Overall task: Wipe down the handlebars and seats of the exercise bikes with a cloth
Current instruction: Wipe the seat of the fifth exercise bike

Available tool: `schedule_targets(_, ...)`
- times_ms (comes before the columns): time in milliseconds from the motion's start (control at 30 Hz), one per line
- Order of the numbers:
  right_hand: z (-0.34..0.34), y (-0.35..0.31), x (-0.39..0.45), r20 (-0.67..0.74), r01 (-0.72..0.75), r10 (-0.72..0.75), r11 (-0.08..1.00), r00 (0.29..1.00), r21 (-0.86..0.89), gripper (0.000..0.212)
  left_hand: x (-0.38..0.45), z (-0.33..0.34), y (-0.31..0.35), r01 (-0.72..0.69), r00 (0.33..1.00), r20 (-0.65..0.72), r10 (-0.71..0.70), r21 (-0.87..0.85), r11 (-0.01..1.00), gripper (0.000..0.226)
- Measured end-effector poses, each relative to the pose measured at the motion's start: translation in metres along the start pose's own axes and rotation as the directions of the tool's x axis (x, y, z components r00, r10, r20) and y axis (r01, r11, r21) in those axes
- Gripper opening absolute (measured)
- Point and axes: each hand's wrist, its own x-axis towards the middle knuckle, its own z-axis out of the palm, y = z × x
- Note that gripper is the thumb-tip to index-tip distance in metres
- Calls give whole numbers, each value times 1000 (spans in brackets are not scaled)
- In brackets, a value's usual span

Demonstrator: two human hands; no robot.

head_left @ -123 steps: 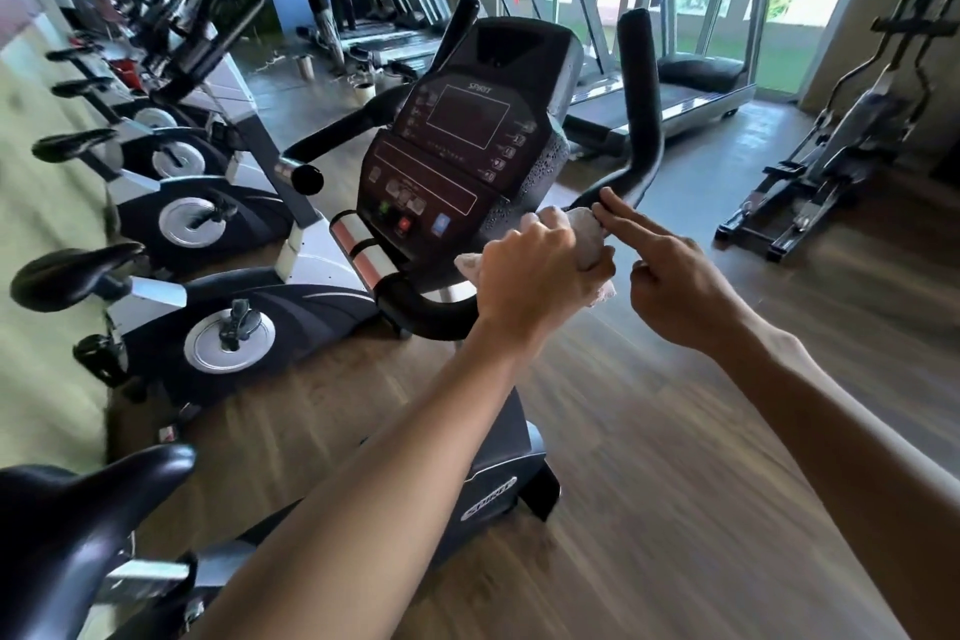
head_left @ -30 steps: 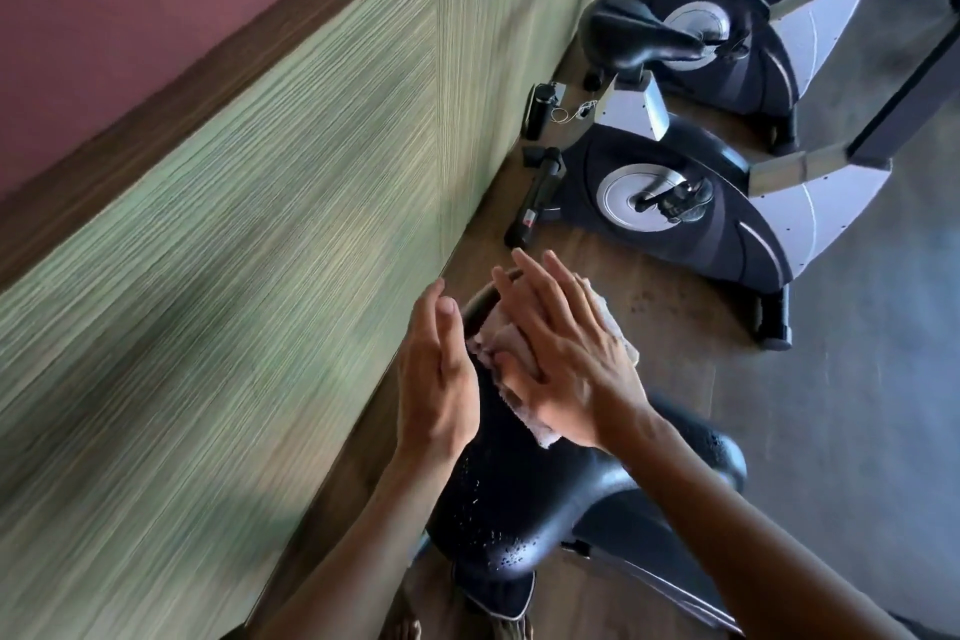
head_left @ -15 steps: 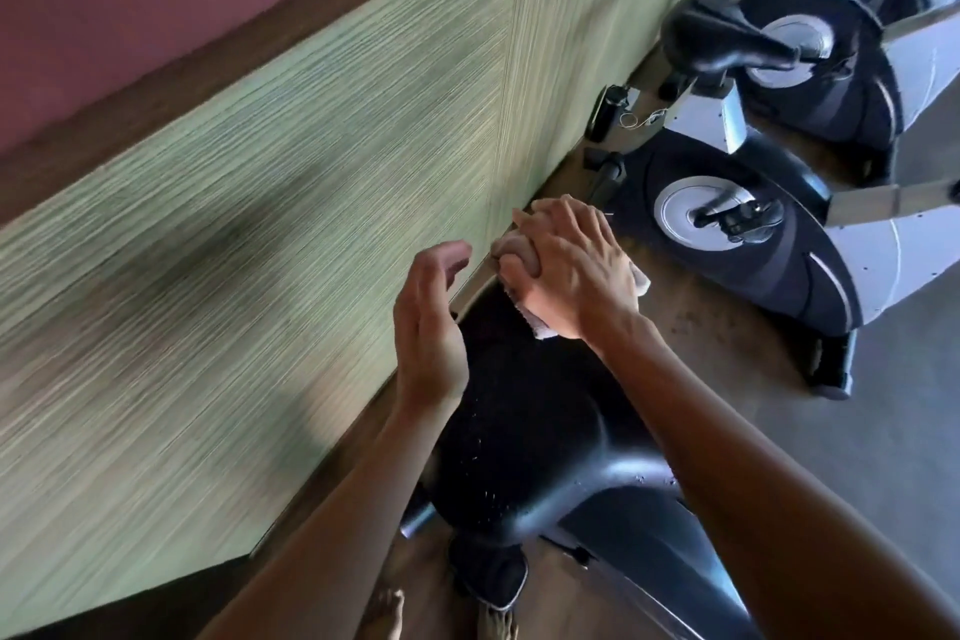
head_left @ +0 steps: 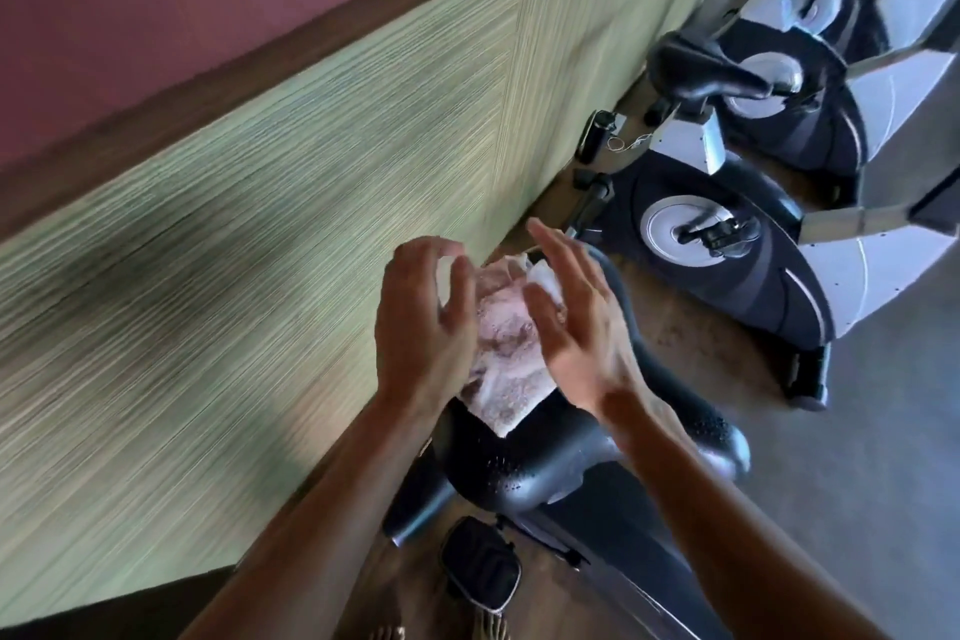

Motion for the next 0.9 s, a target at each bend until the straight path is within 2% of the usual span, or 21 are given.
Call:
schedule_targets(33,-9,7,-2,-144,-104,96,993,985,-48,59,2,7,5,-169,984,81,159,134,977,38)
schedule_targets(67,-16,14,-6,-223,-196,168,974,960,-110,58,3,16,10,-309,943,206,261,247,919,45)
schedule_targets(133,-16,23,-23,-211,-320,280,927,937,-193,57,0,39,15,-455,855,451,255,417,787,68)
schedule_targets(200,-7,28,-40,-182,-357,319,904,930,-236,55,-1,53,14,-493,822,536,190,505,709,81)
schedule_targets(333,2,36,-42,-283,-347,273,901,920,-260,49,35,75,9,-467,834,534,136,555,688,68)
schedule_targets(433,2,38,-37,-266,-313,235,898,935,-308,46,55,88,8,-401,850,523,64,563,722,64)
schedule_targets(567,3,38,-38,-272,-315,231,893,934,-322,45,32,70,-2,-404,861,495,119,521,752,75)
schedule_targets(733,5,30,-36,-259,-355,278,875,925,-329,46,-4,35,-15,-268,910,408,75,441,857,72)
schedule_targets(800,6,27,-35,-238,-375,305,856,922,-356,46,3,38,-13,-237,911,411,27,471,850,65)
schedule_targets(900,6,26,-34,-199,-390,336,830,920,-399,49,33,59,0,-252,879,476,-29,516,819,59)
